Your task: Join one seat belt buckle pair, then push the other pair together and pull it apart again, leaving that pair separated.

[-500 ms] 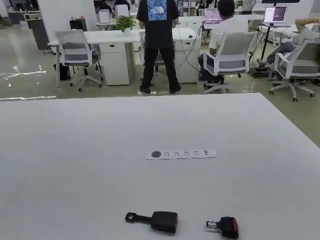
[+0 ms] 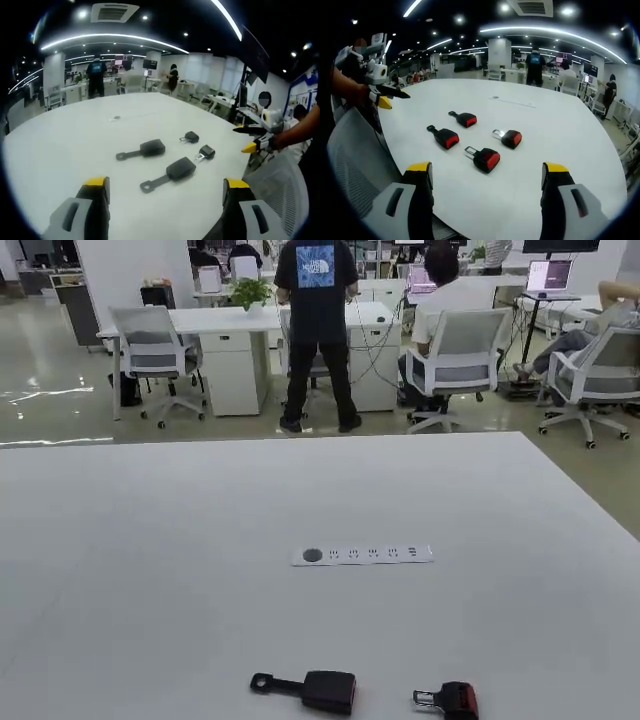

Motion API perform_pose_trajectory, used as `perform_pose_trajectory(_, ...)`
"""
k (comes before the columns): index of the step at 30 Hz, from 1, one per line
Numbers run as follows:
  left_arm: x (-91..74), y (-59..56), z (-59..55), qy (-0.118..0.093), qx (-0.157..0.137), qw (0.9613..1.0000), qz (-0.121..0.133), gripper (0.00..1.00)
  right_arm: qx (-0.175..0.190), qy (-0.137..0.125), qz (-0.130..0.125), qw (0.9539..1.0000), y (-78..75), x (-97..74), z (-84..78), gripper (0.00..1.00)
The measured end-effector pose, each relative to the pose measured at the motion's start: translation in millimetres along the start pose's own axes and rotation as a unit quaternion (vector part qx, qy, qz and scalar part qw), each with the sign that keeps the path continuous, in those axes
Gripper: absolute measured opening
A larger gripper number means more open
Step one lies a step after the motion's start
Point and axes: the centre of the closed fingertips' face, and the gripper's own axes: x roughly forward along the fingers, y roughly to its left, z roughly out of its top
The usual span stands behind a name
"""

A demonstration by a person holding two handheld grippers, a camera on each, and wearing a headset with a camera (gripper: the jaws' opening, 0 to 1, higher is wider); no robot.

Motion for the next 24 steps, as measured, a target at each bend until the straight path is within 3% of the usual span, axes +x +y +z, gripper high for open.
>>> perform_pose_trajectory(24, 6.4, -3.3, 1.3, 0.002, -0.004, 1.0, -0.005, 0.96, 0.002, 0.005, -0.002, 1.0, -2.2, 0.6, -3.0, 0.9)
